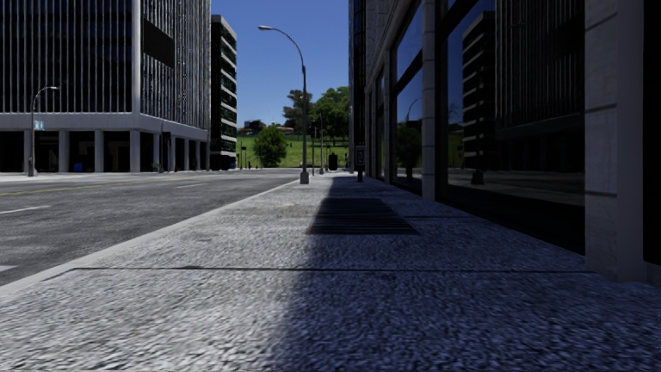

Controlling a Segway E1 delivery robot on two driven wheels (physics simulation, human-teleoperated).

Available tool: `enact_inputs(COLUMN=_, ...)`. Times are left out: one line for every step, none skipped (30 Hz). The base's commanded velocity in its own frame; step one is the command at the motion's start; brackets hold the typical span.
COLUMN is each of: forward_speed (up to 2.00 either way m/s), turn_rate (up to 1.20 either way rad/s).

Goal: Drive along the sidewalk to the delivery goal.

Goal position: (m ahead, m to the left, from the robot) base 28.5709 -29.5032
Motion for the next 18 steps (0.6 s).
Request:
enact_inputs(forward_speed=2.00, turn_rate=0.00)
enact_inputs(forward_speed=2.00, turn_rate=0.00)
enact_inputs(forward_speed=2.00, turn_rate=0.00)
enact_inputs(forward_speed=2.00, turn_rate=0.00)
enact_inputs(forward_speed=2.00, turn_rate=0.00)
enact_inputs(forward_speed=2.00, turn_rate=0.00)
enact_inputs(forward_speed=2.00, turn_rate=0.00)
enact_inputs(forward_speed=2.00, turn_rate=0.00)
enact_inputs(forward_speed=2.00, turn_rate=0.00)
enact_inputs(forward_speed=2.00, turn_rate=0.00)
enact_inputs(forward_speed=2.00, turn_rate=0.00)
enact_inputs(forward_speed=2.00, turn_rate=0.00)
enact_inputs(forward_speed=2.00, turn_rate=0.00)
enact_inputs(forward_speed=2.00, turn_rate=0.00)
enact_inputs(forward_speed=2.00, turn_rate=0.00)
enact_inputs(forward_speed=2.00, turn_rate=0.00)
enact_inputs(forward_speed=2.00, turn_rate=0.00)
enact_inputs(forward_speed=2.00, turn_rate=0.00)
